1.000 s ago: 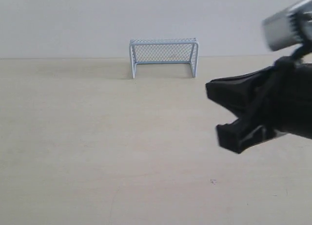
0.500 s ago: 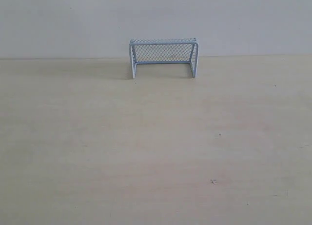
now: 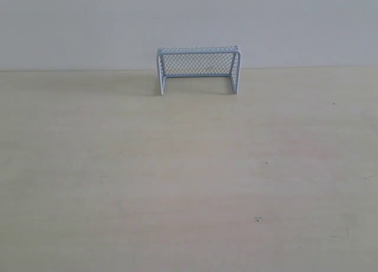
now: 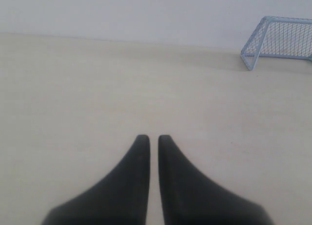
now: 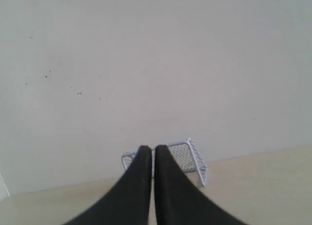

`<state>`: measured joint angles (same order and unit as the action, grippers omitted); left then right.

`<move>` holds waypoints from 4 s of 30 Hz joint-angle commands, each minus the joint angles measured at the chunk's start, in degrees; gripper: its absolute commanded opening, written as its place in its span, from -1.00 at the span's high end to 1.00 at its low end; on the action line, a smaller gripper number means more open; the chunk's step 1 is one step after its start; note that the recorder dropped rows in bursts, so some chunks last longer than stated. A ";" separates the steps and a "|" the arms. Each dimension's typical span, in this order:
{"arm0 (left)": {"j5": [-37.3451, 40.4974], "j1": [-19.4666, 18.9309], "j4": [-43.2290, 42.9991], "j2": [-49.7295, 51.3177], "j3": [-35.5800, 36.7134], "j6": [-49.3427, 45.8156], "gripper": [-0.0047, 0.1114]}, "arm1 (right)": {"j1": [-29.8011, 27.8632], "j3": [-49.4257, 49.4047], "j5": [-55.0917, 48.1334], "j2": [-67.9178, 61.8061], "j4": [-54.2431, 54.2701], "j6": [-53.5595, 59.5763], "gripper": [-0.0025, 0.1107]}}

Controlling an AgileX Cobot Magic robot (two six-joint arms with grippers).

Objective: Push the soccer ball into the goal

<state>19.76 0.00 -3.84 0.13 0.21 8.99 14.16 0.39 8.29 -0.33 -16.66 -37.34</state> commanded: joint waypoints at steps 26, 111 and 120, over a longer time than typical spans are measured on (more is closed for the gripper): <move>-0.28 -0.11 0.26 -0.13 -0.21 0.48 0.81 | -10.58 -0.39 -27.30 0.33 23.78 35.83 0.96; -0.28 -0.11 0.26 -0.13 -0.21 0.48 0.81 | -10.58 -0.39 -27.10 0.33 23.75 38.72 0.96; -0.28 -0.11 0.26 -0.13 -0.21 0.48 0.81 | -10.58 -0.39 -27.10 0.33 23.75 38.72 0.96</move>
<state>19.76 0.00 -3.84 0.13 0.21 8.99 3.97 -0.02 -19.36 -0.29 7.40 1.30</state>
